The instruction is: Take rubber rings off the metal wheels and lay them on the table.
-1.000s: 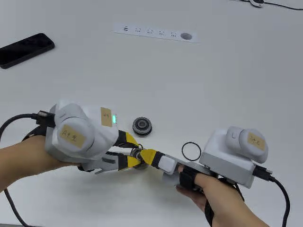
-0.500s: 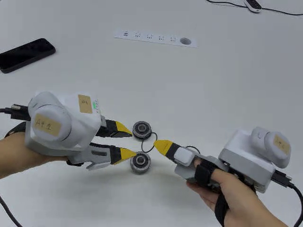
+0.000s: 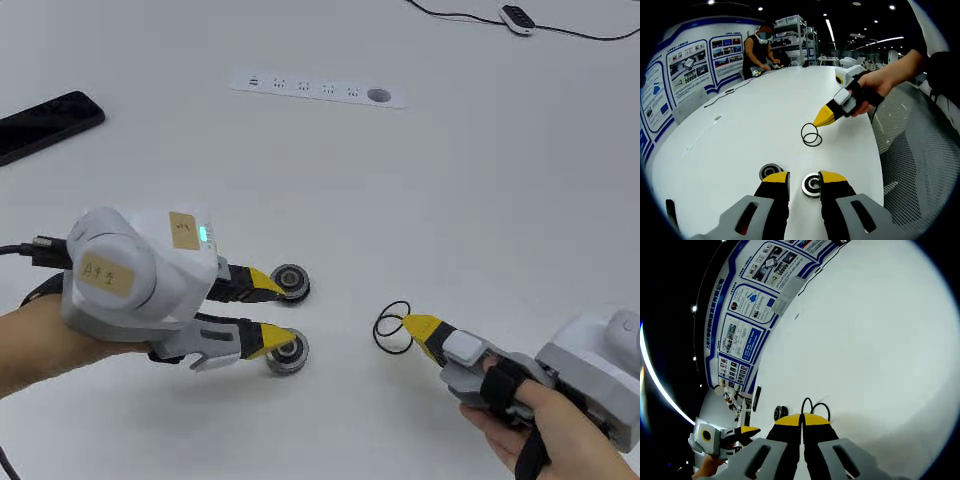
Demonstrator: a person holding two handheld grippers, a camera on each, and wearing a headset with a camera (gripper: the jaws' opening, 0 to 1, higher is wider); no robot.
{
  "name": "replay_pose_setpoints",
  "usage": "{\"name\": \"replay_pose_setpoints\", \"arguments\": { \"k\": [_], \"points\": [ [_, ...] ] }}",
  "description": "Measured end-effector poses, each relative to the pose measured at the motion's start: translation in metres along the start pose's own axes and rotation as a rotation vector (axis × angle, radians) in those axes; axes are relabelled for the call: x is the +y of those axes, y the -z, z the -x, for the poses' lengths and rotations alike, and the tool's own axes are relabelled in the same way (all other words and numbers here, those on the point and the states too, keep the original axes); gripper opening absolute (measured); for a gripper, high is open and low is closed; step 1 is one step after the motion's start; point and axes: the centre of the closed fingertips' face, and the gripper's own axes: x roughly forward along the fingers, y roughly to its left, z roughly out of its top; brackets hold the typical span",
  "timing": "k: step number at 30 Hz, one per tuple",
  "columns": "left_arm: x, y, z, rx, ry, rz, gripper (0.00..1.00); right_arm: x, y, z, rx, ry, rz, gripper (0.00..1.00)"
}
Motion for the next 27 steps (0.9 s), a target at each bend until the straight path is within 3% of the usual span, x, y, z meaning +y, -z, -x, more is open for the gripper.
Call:
{"name": "replay_pose_setpoints", "arguments": {
  "k": [14,27],
  "points": [
    [-0.004,0.004,0.003,-0.003,-0.013,0.018,0.23,-0.023,0.008,0.002,0.0,0.069,-0.046,0.02],
    [-0.005,0.012,0.003,0.012,-0.013,0.027,0.22,-0.031,0.007,0.002,-0.004,0.115,-0.013,0.02]
  ]
}}
